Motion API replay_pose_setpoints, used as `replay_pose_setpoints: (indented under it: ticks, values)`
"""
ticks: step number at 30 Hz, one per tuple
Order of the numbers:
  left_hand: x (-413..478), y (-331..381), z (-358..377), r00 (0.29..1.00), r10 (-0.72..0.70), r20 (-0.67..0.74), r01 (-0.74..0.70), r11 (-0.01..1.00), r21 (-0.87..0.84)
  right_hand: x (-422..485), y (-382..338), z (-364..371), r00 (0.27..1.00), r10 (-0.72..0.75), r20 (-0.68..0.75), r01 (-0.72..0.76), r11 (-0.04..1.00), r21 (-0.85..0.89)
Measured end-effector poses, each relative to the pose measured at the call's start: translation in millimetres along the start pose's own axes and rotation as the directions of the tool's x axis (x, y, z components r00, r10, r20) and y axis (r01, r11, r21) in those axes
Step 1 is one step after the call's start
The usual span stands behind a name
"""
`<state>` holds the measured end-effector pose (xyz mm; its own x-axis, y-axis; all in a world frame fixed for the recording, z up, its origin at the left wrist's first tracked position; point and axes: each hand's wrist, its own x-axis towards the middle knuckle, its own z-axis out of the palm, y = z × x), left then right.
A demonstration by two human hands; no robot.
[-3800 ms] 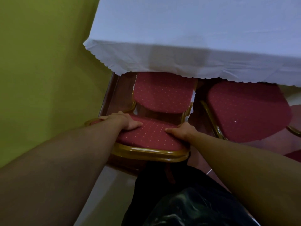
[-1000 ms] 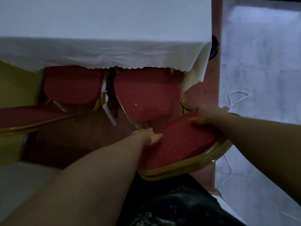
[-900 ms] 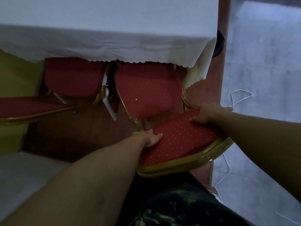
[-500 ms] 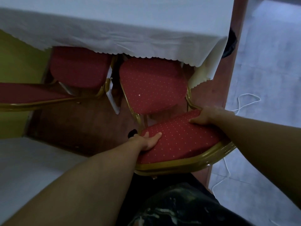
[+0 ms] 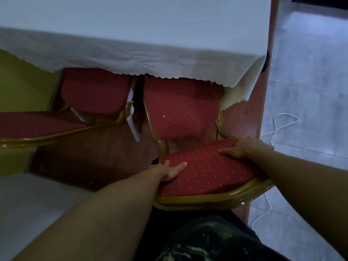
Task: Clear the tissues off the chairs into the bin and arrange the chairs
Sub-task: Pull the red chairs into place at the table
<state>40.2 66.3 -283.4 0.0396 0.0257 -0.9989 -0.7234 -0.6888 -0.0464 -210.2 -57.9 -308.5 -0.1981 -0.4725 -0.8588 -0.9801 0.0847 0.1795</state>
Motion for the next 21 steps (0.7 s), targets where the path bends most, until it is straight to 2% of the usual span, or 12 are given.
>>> replay_pose_setpoints:
  ticks: [3,11,21]
  values:
    - [-4,-16,-23,0.999,-0.005,-0.032,0.007,0.997,0.075,23,-9,22,0.999,0.024,0.042,-0.027,0.998,0.052]
    - [-4,-62,-96,0.993,-0.018,-0.113,0.041,0.979,0.199,-29,-83,23,0.999,-0.004,0.039,-0.003,0.983,0.183]
    - [-9,-94,-169,0.979,0.056,-0.197,0.005,0.955,0.296,-57,-155,20,0.999,0.041,0.021,-0.045,0.966,0.256]
